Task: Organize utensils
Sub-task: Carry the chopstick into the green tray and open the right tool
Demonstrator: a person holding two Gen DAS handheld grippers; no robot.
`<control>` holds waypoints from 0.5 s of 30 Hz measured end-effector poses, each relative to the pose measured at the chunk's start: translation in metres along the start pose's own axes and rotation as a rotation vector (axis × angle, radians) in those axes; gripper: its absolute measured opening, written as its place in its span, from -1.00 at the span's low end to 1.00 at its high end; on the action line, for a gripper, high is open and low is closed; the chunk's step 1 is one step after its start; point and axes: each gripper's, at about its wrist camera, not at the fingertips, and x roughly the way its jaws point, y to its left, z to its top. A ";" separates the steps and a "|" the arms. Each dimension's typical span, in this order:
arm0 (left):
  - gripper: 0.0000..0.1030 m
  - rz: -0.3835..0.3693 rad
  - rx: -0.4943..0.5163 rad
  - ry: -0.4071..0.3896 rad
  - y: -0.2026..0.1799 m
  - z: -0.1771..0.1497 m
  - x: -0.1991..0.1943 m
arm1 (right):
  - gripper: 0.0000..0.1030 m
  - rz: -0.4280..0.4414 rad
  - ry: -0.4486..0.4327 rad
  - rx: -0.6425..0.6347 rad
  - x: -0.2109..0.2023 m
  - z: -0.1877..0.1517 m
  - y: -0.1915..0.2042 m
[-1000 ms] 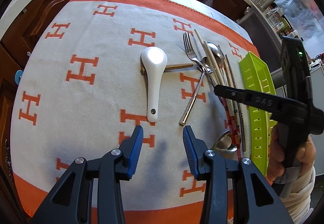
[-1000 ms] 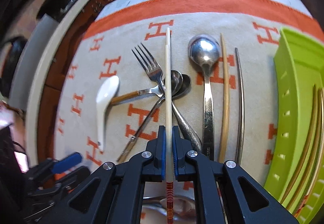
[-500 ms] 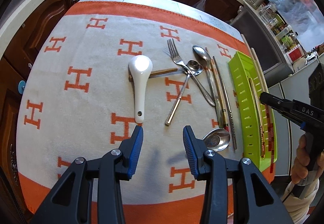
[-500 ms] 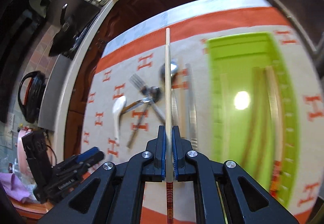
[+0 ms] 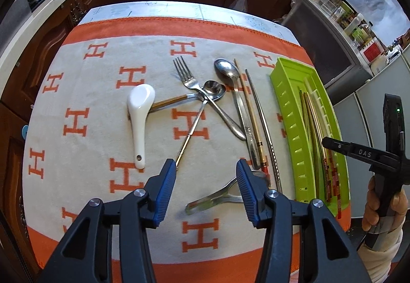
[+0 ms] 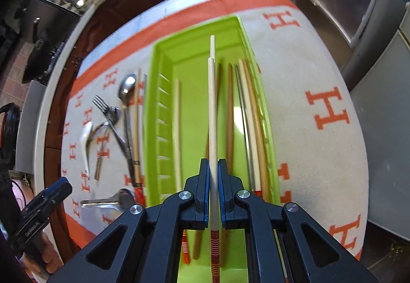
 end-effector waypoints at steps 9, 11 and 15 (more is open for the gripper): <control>-0.09 0.025 0.037 0.019 -0.027 0.014 0.011 | -0.49 0.076 -0.084 0.047 -0.015 0.012 -0.013; -0.09 0.028 0.044 0.022 -0.030 0.015 0.014 | -0.49 0.086 -0.089 0.032 -0.020 0.012 -0.010; -0.09 0.032 0.053 0.032 -0.037 0.018 0.019 | -0.49 0.077 -0.087 0.007 -0.026 0.008 -0.004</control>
